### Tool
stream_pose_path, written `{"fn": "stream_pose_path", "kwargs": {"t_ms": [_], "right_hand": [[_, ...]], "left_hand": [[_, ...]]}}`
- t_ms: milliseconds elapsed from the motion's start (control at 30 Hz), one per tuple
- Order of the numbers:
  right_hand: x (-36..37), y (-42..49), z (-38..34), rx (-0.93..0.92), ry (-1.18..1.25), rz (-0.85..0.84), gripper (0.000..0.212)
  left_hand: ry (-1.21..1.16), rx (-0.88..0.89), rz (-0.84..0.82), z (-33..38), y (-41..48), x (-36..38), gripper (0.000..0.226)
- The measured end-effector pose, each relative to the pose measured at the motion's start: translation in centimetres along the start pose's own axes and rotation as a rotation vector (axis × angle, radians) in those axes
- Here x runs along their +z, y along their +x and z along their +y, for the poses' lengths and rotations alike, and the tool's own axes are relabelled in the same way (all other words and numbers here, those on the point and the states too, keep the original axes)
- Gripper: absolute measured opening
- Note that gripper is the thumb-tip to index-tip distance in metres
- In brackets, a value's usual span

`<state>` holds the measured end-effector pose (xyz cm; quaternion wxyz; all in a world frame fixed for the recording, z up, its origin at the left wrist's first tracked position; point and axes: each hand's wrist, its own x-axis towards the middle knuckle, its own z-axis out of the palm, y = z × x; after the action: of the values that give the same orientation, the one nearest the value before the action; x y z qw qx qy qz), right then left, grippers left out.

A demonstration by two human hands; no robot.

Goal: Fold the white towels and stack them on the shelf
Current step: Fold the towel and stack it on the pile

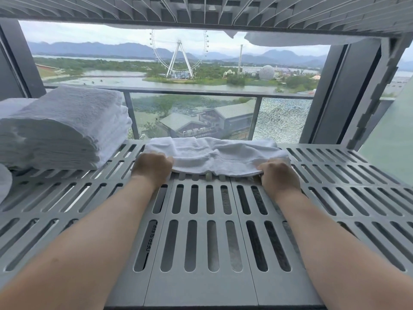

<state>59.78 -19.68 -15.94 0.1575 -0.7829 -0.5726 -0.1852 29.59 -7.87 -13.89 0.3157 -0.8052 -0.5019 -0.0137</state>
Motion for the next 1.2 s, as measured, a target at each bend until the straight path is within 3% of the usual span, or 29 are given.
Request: {"fn": "stream_pose_path", "kwargs": {"t_ms": [167,400,700,800,867,1000,1200], "right_hand": [[-0.7,-0.2,0.3,0.121,0.010,-0.032,0.027],[-1.1,-1.0,0.2,0.221,0.109,-0.046,0.028],[-1.6,-2.2,-0.4,0.163,0.029,-0.080,0.023],[-1.5,-2.3,-0.5,0.075,-0.009,-0.018,0.028],[-1.3,-2.1,-0.7,-0.062,-0.015,0.044,0.035],[-1.3,-1.7,-2.1,-0.238,0.044,0.015,0.031],[-1.3,-1.3,-3.3,-0.245,0.038,-0.009,0.017]], "left_hand": [[-0.059,-0.165,-0.090,-0.4,-0.3,-0.4,0.033],[-0.022,-0.207,-0.107,0.4,-1.1,-0.7,0.029],[-0.021,-0.191,-0.161,0.9,-1.4,-1.3,0.037],[-0.023,-0.207,-0.196,1.9,-1.3,-2.0,0.041],[-0.088,-0.145,-0.097,2.8,-1.4,-2.5,0.039],[-0.173,0.200,0.149,4.6,-1.2,-2.7,0.034],[-0.196,0.198,0.109,4.5,-0.4,-2.5,0.022]]}}
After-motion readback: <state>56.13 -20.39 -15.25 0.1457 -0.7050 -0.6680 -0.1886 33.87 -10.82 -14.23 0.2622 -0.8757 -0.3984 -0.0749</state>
